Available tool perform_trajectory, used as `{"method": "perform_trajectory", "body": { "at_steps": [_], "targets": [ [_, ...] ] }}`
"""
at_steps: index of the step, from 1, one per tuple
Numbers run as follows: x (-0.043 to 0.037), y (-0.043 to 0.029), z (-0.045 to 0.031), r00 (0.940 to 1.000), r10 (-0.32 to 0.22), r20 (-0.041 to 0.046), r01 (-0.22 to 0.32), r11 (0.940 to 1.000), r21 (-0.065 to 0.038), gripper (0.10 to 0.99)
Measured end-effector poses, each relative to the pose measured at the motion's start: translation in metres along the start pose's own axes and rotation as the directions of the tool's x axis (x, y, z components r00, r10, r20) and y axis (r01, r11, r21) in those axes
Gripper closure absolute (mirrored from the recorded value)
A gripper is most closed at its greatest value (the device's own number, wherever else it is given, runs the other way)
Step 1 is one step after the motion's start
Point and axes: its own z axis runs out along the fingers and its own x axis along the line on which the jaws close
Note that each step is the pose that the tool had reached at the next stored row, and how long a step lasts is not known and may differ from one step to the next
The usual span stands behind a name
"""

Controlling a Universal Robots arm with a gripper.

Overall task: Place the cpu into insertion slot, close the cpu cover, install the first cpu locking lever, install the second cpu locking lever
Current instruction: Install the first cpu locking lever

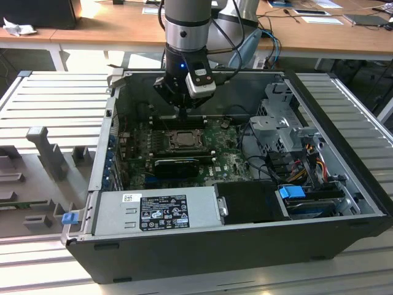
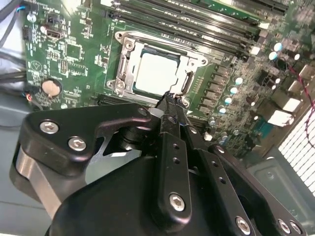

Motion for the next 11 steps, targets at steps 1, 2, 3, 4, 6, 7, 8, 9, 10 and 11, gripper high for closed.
{"method": "perform_trajectory", "body": {
  "at_steps": [1,2,3,4,6,7,8,9,10,11],
  "targets": [
    [0.0,0.0,0.0002,0.9998,-0.022,-0.0008,0.022,0.9998,0.0,0.98],
    [0.0,0.0,0.0003,0.9993,-0.037,-0.0013,0.037,0.9993,0.0,0.98],
    [0.0,0.0,0.0005,0.9987,-0.052,-0.0018,0.052,0.9987,0.0,0.98],
    [0.0,0.0,0.0006,0.9978,-0.066,-0.0024,0.066,0.9978,0.0,0.98],
    [0.0,-0.0001,0.0009,0.9965,-0.084,-0.0029,0.084,0.9965,0.0,0.98],
    [0.0005,-0.0002,0.0009,0.9963,-0.086,-0.0031,0.086,0.9963,0.0,0.98],
    [0.0035,-0.0008,0.001,0.9961,-0.088,-0.003,0.088,0.9961,0.0,0.98],
    [0.009,-0.002,0.001,0.9961,-0.089,-0.0032,0.089,0.9961,0.0,0.98],
    [0.0157,-0.0034,0.0011,0.9961,-0.088,-0.003,0.088,0.9961,0.0,0.98],
    [0.0198,-0.0043,0.0011,0.9961,-0.089,-0.0029,0.089,0.9961,0.0,0.98]
  ]
}}
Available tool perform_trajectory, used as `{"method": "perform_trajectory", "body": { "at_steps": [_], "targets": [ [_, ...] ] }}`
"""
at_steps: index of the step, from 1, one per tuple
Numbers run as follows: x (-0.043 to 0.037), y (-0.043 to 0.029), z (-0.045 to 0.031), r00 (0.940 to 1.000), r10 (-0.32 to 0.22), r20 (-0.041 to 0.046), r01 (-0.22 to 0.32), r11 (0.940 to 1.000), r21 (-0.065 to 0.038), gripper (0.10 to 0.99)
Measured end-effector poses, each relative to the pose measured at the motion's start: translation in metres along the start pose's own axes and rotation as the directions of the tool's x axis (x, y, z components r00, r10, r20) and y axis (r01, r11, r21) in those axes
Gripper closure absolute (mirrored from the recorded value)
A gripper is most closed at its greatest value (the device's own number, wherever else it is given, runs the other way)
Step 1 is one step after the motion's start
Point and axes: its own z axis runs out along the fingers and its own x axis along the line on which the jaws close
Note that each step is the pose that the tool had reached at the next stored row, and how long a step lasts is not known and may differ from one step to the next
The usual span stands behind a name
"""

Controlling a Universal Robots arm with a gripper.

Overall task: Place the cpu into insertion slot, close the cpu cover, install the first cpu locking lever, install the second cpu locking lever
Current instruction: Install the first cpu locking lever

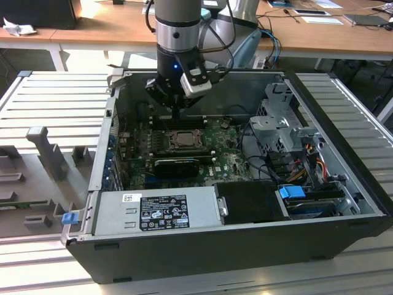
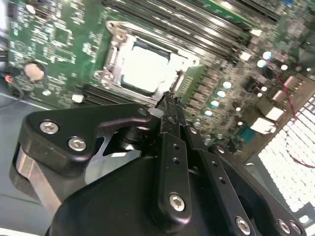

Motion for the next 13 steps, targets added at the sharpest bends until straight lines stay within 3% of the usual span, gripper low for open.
{"method": "perform_trajectory", "body": {
  "at_steps": [6,13],
  "targets": [
    [0.0226,-0.0028,0.0045,1.0,-0.001,0.001,0.001,1.0,-0.001,0.98],
    [0.0248,-0.003,0.0096,0.9959,-0.09,-0.0022,0.09,0.9959,-0.002,0.98]
  ]
}}
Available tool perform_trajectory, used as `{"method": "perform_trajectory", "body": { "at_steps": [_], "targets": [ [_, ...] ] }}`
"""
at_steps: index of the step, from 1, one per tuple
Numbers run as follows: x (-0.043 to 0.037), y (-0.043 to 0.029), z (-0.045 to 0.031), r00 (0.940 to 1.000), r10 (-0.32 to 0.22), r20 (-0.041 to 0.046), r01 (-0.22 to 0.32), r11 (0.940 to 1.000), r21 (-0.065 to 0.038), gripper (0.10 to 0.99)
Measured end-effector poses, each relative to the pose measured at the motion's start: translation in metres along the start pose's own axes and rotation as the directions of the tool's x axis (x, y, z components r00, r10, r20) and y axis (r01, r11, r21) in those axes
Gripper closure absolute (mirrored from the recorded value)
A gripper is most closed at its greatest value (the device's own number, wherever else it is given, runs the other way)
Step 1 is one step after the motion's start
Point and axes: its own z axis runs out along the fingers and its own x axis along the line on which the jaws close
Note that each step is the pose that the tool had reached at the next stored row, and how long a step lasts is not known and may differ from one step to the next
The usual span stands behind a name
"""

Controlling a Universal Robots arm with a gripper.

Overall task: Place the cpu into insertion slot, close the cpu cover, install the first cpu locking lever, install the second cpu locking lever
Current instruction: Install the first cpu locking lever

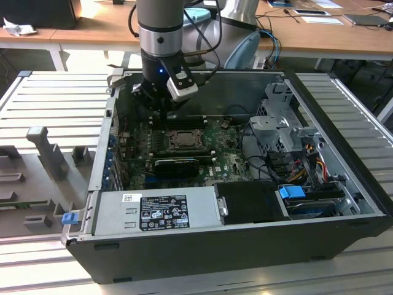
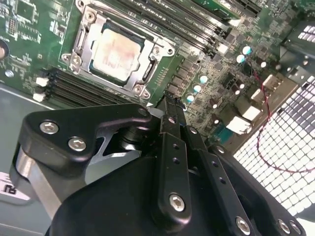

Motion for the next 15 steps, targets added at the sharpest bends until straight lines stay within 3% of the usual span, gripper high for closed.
{"method": "perform_trajectory", "body": {
  "at_steps": [4,7,15],
  "targets": [
    [0.0086,0.0002,0.0015,1.0,-0.007,-0.0003,0.007,1.0,0.0,0.98],
    [0.0193,0.002,0.0022,1.0,-0.007,-0.0003,0.007,1.0,0.0,0.98],
    [0.0251,0.0129,0.0063,1.0,-0.007,-0.0003,0.007,1.0,0.0,0.98]
  ]
}}
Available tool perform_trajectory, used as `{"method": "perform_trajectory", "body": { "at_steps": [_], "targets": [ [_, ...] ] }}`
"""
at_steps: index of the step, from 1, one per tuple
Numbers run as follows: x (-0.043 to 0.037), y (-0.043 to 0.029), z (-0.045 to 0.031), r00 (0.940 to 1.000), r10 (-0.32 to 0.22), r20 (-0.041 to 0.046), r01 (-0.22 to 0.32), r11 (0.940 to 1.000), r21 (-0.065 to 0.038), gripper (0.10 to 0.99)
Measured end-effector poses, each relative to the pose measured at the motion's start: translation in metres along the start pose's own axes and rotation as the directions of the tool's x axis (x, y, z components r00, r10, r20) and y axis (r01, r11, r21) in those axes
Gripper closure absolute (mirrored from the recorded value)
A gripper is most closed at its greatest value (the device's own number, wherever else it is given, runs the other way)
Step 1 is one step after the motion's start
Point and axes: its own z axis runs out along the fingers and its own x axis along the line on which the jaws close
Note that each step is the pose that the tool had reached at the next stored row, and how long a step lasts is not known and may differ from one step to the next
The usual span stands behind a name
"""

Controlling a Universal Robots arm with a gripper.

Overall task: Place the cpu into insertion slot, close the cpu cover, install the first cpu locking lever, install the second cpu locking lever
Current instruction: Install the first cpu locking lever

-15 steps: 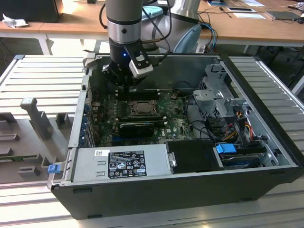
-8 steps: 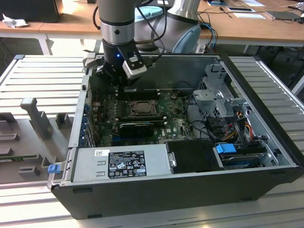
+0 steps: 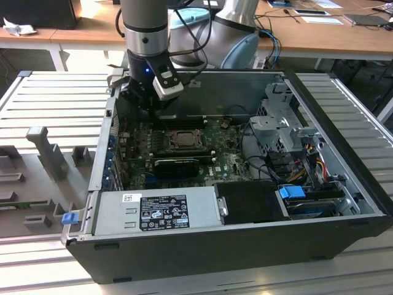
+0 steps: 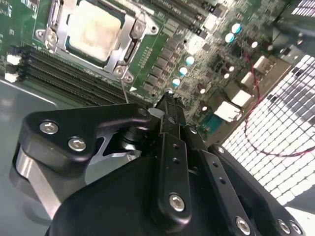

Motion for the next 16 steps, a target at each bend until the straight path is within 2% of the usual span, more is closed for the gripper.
{"method": "perform_trajectory", "body": {
  "at_steps": [5,9,13,16],
  "targets": [
    [0.0002,0.009,0.0038,1.0,0.0,-0.0001,0.0,1.0,0.0,0.98],
    [0.0005,0.0213,0.0067,1.0,-0.001,-0.0001,0.001,1.0,0.0,0.98],
    [-0.0037,0.0239,0.0068,1.0,-0.001,-0.0001,0.001,1.0,0.0,0.98],
    [-0.0126,0.0248,0.0068,1.0,-0.001,-0.0001,0.001,1.0,0.0,0.98]
  ]
}}
